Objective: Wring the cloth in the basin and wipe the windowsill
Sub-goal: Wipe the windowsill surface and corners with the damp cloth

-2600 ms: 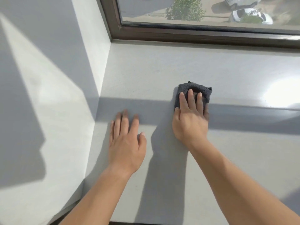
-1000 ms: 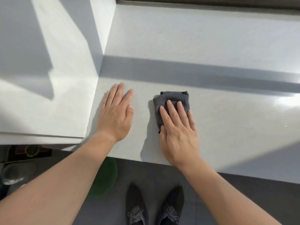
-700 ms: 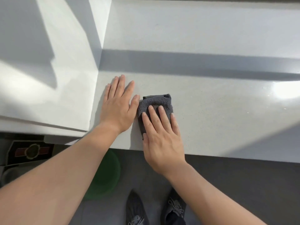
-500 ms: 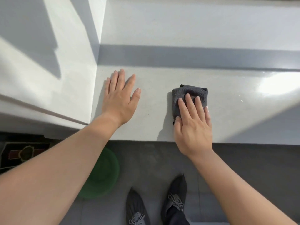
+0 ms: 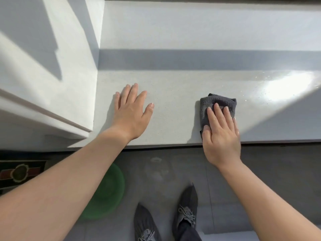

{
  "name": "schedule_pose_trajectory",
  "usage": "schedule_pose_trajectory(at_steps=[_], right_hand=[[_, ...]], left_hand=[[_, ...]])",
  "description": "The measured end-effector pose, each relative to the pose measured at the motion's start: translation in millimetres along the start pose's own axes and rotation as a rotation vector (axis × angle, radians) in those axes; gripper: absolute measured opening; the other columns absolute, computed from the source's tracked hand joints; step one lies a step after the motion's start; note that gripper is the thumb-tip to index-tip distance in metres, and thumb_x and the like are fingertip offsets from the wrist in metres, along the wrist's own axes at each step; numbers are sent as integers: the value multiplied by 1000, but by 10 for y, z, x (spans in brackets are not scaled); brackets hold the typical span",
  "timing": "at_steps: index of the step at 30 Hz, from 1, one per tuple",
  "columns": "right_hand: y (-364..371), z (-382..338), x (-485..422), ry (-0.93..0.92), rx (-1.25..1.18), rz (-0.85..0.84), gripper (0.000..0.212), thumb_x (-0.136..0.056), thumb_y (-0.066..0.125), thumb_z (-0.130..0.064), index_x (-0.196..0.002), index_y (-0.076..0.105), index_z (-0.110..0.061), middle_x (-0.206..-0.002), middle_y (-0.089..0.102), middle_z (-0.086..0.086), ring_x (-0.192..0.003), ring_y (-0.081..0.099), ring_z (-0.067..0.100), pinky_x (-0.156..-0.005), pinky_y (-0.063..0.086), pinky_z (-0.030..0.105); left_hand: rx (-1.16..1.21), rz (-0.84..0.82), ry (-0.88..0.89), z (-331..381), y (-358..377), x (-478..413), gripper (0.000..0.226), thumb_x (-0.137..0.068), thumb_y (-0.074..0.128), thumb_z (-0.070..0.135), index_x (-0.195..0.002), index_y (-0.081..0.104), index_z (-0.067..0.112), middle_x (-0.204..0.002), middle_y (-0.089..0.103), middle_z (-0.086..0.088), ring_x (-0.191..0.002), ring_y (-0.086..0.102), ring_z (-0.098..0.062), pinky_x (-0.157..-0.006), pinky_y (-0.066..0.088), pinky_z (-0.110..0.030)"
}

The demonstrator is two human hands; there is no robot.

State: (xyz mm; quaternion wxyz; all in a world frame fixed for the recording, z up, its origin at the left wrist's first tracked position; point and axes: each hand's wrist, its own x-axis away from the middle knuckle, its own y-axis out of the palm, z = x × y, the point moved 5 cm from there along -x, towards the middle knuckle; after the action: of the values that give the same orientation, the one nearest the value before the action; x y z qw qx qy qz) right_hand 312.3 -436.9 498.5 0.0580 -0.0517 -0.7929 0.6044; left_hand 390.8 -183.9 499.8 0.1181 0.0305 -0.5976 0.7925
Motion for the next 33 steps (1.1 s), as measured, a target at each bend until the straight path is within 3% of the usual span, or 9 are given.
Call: schedule_pose_trajectory(at_steps=[2,6,8,12,14,19,21,27,33], right_hand=[[47,-140,0,65,2,4,62,-95,33,-34,-155,32,-21,-165,20,-1,-154,8,23,-124,5,46],[137,-367,65,-341,56,-113,60,-97,34,-39,-154,34,-24,-164,24,-2,-153,13,22,-124,10,46],[66,-109,-159,-419,75,-171,60,-97,33,-42,-155,30,-28,-165,20,-7,-154,8,18,-124,9,43],[-157,562,-892,77,17,-96,61,-97,29,-41,-157,21,-32,-167,8,-9,-154,-2,15,-124,0,42],[-122,457,-1088,156,35,-56,61,-98,29,-38,-158,19,-30,-168,7,-7,-154,-4,18,-124,-1,45],[95,-290,-996,-382,85,-138,59,-99,30,-39,-156,25,-28,-166,16,-5,-154,5,23,-124,5,46],[20,-63,-1149,-433,84,-154,59,-98,29,-38,-156,26,-28,-166,17,-6,-154,6,20,-124,6,44],[-126,423,-1893,54,50,-56,61,-97,27,-38,-157,20,-27,-167,8,-5,-154,-3,21,-124,-1,45],[-61,-111,-1880,-461,63,-157,59,-97,27,-40,-155,27,-28,-166,18,-5,-154,6,23,-124,5,45]], left_hand=[[25,17,19,114,32,-26,60,-103,18,49,-156,20,22,-168,-3,-1,-152,-13,-16,-122,-11,-44],[109,72,100,426,154,-174,58,-103,25,49,-154,28,22,-168,4,-3,-153,-8,-17,-122,-11,-41],[130,81,93,507,186,-307,59,-102,24,49,-154,27,21,-167,5,-5,-153,-7,-17,-122,-12,-39],[169,84,33,681,256,-578,63,-100,18,50,-157,17,23,-168,-1,-4,-152,-14,-16,-120,-18,-36],[140,103,-21,713,304,-653,66,-98,14,53,-158,12,26,-168,-4,-2,-152,-16,-16,-118,-20,-37],[148,145,-36,703,295,-647,63,-99,13,49,-158,16,26,-168,0,0,-152,-11,-12,-116,-22,-30],[85,141,-35,739,300,-646,64,-99,13,49,-158,15,25,-168,-1,-1,-152,-11,-14,-119,-19,-34],[-42,118,-54,781,256,-686,67,-98,10,51,-159,7,23,-167,-7,-2,-152,-16,-16,-122,-12,-42],[-74,106,-62,792,151,-707,68,-97,14,52,-159,8,23,-167,-7,-2,-152,-16,-15,-123,-7,-44]])
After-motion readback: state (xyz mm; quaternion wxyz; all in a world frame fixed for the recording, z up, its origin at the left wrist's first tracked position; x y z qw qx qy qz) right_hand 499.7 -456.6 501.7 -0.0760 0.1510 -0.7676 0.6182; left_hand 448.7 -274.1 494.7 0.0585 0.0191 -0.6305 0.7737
